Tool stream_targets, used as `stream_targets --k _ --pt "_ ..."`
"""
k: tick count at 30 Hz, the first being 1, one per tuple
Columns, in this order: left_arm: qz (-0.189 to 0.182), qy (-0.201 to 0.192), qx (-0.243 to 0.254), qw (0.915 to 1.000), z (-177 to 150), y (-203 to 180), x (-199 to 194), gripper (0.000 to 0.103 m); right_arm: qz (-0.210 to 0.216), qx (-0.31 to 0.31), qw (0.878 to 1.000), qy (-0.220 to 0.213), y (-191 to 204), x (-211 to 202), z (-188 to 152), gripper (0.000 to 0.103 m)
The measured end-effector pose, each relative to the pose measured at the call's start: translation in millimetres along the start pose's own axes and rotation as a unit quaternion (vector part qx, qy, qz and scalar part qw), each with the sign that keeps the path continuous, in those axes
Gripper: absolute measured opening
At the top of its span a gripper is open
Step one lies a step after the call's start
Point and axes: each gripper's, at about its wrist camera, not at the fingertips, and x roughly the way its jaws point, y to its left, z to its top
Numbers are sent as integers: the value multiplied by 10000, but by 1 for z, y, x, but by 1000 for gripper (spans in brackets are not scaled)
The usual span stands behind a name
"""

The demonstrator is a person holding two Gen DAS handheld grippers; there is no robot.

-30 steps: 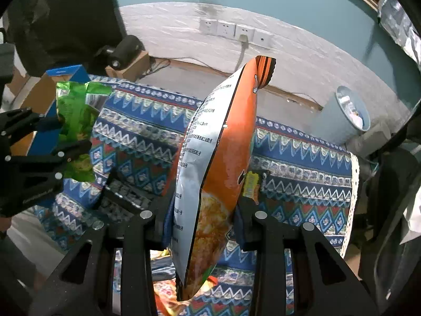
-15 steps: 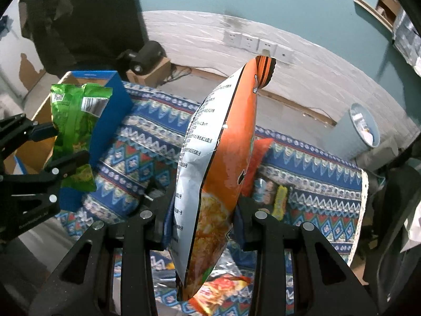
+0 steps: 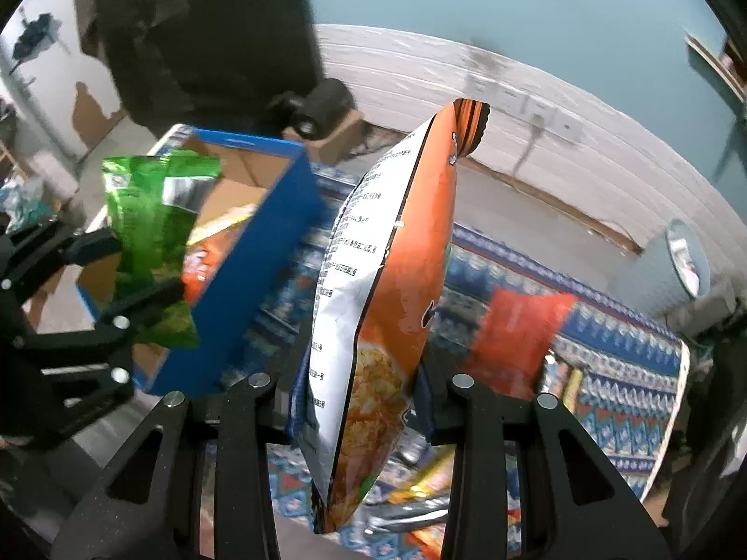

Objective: Organize snacks
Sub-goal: 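Carry the green packet and white-orange bag with both tools over the box, then open both tools to drop the green packet and white-orange bag into the box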

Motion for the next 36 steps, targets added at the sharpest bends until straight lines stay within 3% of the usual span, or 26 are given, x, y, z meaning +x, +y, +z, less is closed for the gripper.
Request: stream_targets --k 13,29,32,35,36 --pt "252 196 -473 9984 -27 62 8 49 481 -488 9976 74 85 25 42 35" --pt "582 646 -1013 9911 -54 120 28 51 830 -468 9938 575 144 75 61 36" --pt "644 812 -1008 9895 -62 124 34 52 877 -402 9933 640 147 81 63 38" --pt "764 857 -943 9889 -65 123 34 59 836 -326 9939 634 146 82 65 56" --pt "808 847 -927 9888 -65 123 33 67 809 -309 9944 606 144 81 65 60"
